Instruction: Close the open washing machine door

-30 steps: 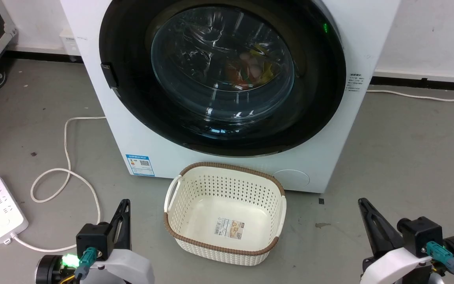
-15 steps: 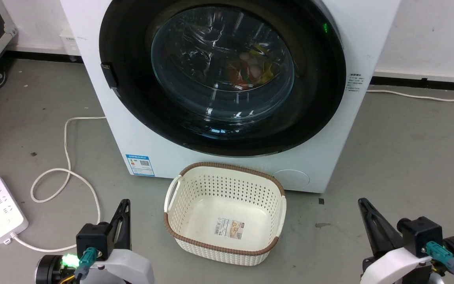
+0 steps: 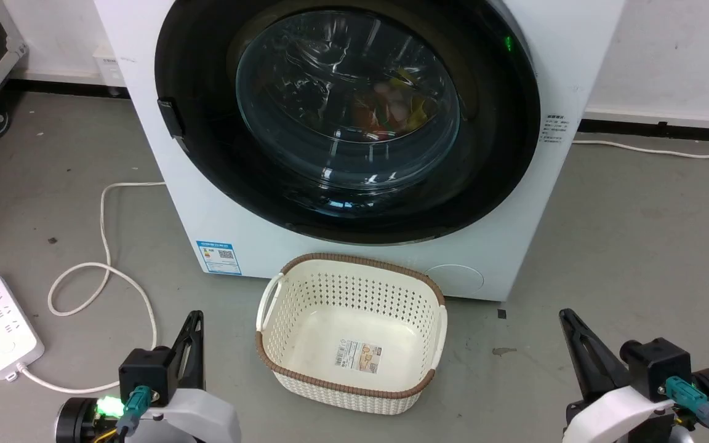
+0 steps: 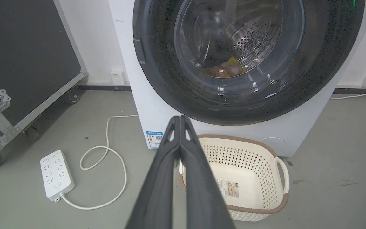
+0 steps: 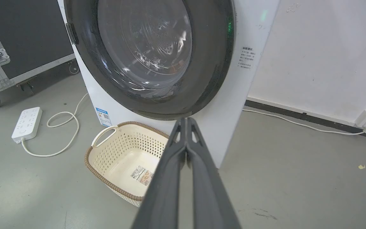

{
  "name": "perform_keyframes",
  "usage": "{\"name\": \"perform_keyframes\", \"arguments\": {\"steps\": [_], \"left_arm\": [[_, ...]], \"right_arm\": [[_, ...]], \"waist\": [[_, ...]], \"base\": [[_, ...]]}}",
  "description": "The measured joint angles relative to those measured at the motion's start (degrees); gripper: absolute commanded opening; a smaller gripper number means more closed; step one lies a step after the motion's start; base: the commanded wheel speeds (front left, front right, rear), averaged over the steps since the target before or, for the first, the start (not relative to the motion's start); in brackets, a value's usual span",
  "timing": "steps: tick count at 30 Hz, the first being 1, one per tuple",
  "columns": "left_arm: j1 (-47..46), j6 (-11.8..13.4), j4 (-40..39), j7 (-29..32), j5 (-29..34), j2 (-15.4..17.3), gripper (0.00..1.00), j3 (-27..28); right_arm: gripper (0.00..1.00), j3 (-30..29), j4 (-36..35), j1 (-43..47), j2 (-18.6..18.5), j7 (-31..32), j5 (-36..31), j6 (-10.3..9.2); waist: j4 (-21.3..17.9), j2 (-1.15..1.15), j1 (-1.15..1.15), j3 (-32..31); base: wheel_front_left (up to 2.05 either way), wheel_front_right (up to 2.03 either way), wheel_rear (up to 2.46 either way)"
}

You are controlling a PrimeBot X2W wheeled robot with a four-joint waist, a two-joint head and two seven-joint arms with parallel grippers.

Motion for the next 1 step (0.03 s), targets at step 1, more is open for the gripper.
{"name": "perform_keyframes", "arguments": {"steps": [1], "left_arm": [[0.0,0.0,0.0,0.0,0.0,0.0,0.0,0.0]], "right_arm": [[0.0,0.0,0.0,0.0,0.0,0.0,0.0,0.0]], "waist": [[0.0,0.0,0.0,0.0]], "base": [[0.0,0.0,0.0]]}}
